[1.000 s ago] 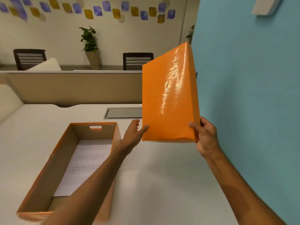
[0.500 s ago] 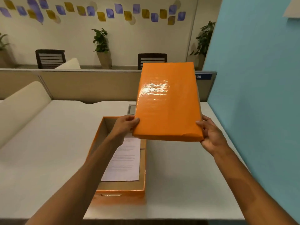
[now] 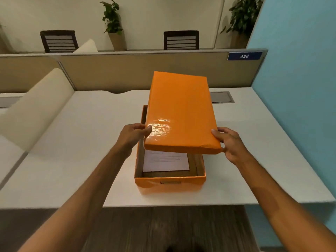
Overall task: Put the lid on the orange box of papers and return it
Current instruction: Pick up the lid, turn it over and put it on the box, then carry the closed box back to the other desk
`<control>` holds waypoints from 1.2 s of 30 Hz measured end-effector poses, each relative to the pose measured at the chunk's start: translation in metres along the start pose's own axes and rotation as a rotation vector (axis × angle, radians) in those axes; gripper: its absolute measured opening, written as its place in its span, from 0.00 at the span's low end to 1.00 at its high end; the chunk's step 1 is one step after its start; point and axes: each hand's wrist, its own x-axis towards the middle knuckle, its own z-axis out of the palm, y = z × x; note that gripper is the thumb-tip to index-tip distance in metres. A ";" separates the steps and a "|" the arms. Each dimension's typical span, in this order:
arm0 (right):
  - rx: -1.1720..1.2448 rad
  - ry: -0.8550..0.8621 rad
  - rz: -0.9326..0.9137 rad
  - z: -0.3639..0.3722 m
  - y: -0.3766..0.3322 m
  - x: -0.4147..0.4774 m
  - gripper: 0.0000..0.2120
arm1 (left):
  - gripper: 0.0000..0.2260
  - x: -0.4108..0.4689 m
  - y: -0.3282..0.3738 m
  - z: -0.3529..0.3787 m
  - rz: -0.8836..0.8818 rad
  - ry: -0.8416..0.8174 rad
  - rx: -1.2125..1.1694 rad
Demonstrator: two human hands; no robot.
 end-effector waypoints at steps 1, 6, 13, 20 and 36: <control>-0.034 -0.009 0.008 0.004 0.005 -0.003 0.19 | 0.18 -0.004 -0.009 -0.002 -0.021 -0.005 0.006; -0.132 -0.056 0.050 0.015 0.026 -0.015 0.19 | 0.20 -0.019 -0.046 -0.009 -0.078 0.018 0.044; -0.157 -0.094 0.094 0.024 0.043 -0.027 0.21 | 0.16 -0.034 -0.075 -0.009 -0.153 0.024 0.110; -0.217 -0.082 0.089 0.026 0.050 -0.030 0.21 | 0.15 -0.044 -0.083 -0.004 -0.179 0.025 0.069; -0.387 -0.066 0.080 0.029 0.064 -0.030 0.22 | 0.19 -0.052 -0.103 0.000 -0.175 -0.016 0.026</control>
